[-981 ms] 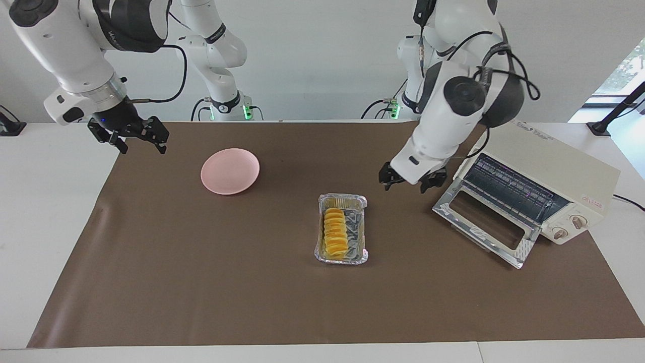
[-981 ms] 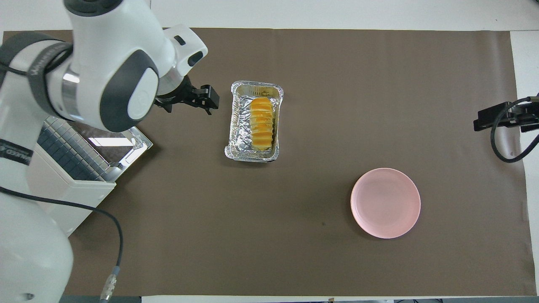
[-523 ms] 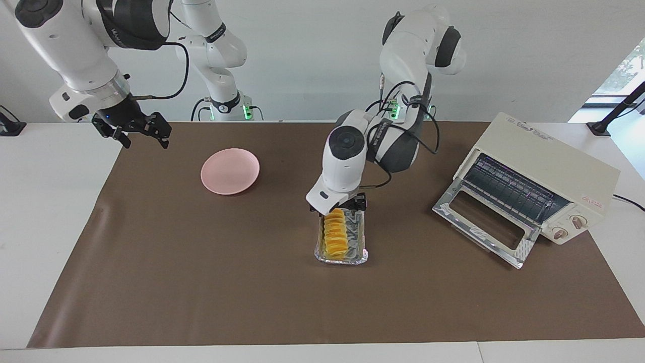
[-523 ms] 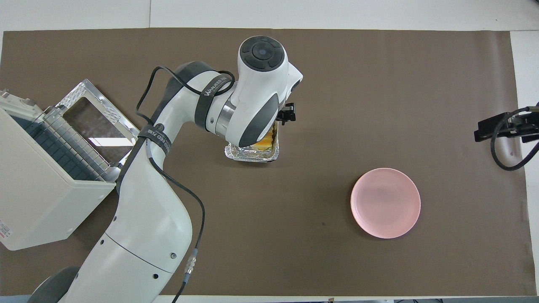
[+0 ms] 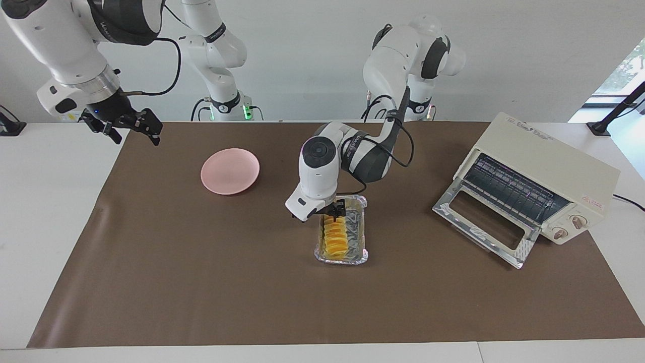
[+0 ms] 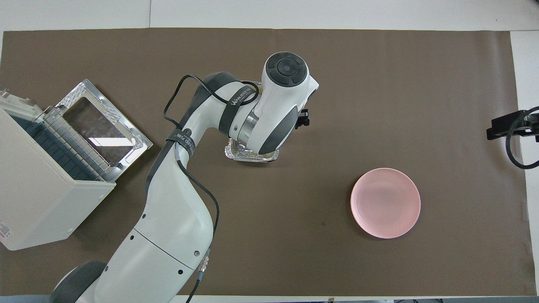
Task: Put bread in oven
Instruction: 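Grasp the foil tray rim with the left gripper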
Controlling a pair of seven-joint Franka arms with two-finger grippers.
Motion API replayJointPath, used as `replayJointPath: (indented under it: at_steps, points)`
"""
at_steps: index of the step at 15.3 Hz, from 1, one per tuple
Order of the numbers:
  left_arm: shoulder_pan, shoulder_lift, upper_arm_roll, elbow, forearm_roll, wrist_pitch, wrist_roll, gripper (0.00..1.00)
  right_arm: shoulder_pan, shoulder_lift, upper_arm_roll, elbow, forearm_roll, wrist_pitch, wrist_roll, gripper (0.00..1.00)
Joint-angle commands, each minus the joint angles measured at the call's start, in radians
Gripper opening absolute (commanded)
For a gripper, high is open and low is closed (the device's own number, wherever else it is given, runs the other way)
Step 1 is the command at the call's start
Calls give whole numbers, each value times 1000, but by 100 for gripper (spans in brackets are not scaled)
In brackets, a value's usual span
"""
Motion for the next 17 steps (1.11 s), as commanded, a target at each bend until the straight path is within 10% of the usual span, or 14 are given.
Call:
replayJointPath:
  at_steps: [1, 10, 17]
  points:
    - [-14, -2, 20, -34, -3, 48, -20, 100, -14, -10, 15, 5, -9, -9, 0, 100]
    - [-8, -8, 18, -63, -12, 53, -112, 0, -6, -16, 18, -7, -8, -17, -5, 100]
    - [15, -68, 57, -76, -30, -70, -177, 0, -6, -16, 18, -7, -8, -17, -5, 100]
